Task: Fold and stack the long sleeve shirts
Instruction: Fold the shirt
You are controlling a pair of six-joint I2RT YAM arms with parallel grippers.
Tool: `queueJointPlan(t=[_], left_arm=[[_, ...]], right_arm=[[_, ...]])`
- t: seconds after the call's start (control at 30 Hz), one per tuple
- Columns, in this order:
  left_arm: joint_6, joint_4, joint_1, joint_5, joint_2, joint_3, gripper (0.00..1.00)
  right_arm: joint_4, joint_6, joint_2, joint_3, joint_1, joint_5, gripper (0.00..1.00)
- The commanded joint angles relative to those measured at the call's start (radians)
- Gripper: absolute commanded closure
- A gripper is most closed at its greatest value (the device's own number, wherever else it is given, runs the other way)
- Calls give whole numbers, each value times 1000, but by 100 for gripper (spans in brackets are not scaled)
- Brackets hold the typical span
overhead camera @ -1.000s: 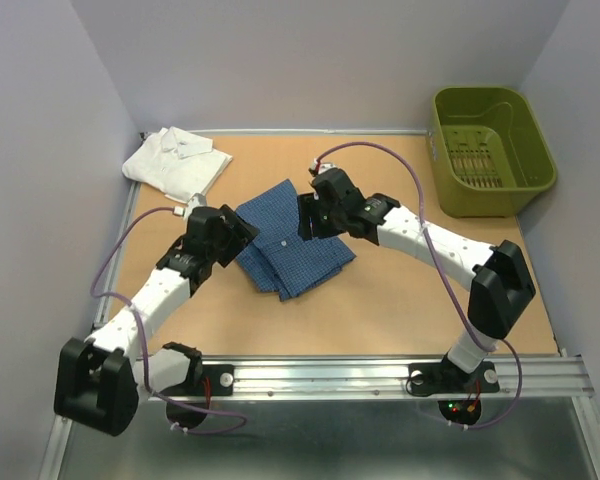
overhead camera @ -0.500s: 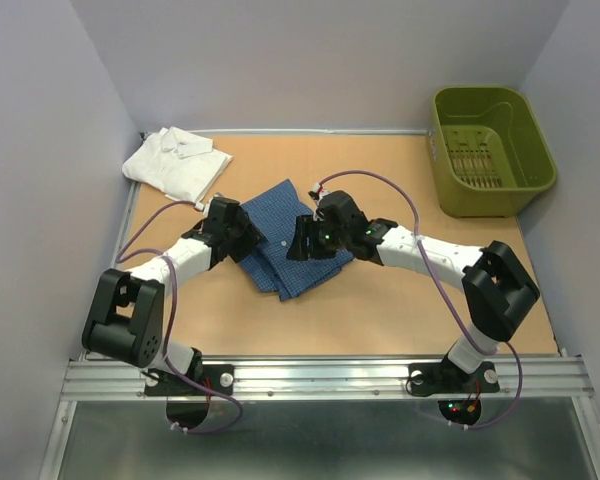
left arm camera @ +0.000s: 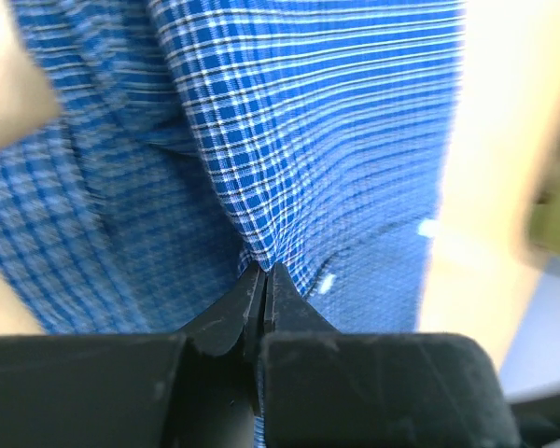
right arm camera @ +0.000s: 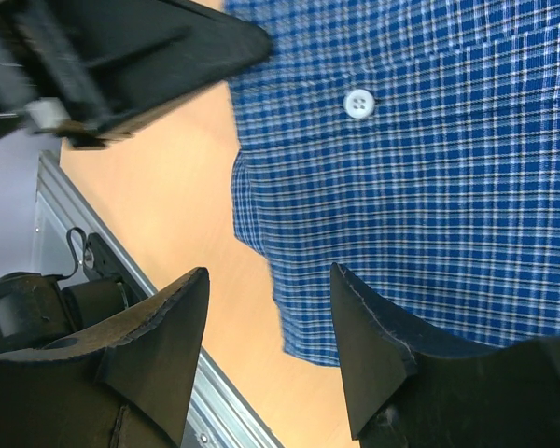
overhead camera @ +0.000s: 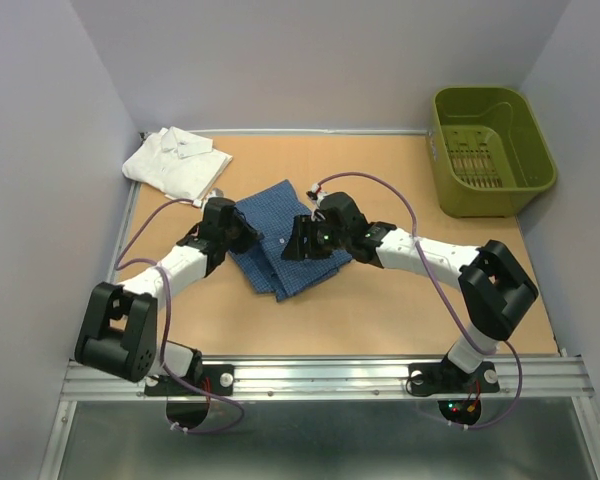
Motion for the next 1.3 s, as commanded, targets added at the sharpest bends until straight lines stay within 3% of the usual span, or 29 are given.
queueJointPlan(t=[0.0,0.3,0.4,0.53,0.77,1.07,1.27], left_arm=[[11,24,2,-28,-114,12,93],[-32,-2,2,-115,-162,-115,93],[-30,20,6,-169,-139,-154,100],[-9,80,31,-177,-90,-193,100],[6,67,40,-190,-56,-175,100],[22,52,52,-204,17,-151,100],[65,35,59,-229,47,-85,100]], right_arm=[[71,4,-3,-15,-3,-24,40],[81,7,22,-21,-3,-58,40],[93,9,35,-18,-4,-99,40],[129,12,63,-21,-4,-157,41],[219,56,135,-10,-1,-358,41],[420,194,360,-55,22,-596,43],[439,201,416,-105,22,-589,46]])
